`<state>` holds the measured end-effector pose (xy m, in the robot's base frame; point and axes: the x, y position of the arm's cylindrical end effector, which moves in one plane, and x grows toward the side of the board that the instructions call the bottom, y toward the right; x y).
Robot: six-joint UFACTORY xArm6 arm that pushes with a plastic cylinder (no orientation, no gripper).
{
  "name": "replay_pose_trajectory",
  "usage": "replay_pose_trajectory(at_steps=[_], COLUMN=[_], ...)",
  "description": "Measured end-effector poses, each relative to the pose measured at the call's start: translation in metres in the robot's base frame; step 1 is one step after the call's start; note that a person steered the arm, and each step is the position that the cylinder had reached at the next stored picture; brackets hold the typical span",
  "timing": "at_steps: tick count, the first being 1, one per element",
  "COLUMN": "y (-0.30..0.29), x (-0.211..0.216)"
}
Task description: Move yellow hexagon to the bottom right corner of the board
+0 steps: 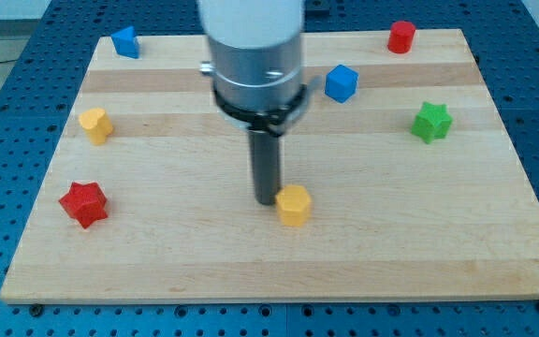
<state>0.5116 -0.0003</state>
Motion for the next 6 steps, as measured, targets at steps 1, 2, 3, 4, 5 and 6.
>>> replay_pose_trajectory(at_steps=[1, 2, 3, 4, 5, 6], y=[0.056, 0.090, 0.047, 0.032, 0.064, 0.081], x=[0.021, 0.034, 0.035, 0.054, 0.070, 0.070])
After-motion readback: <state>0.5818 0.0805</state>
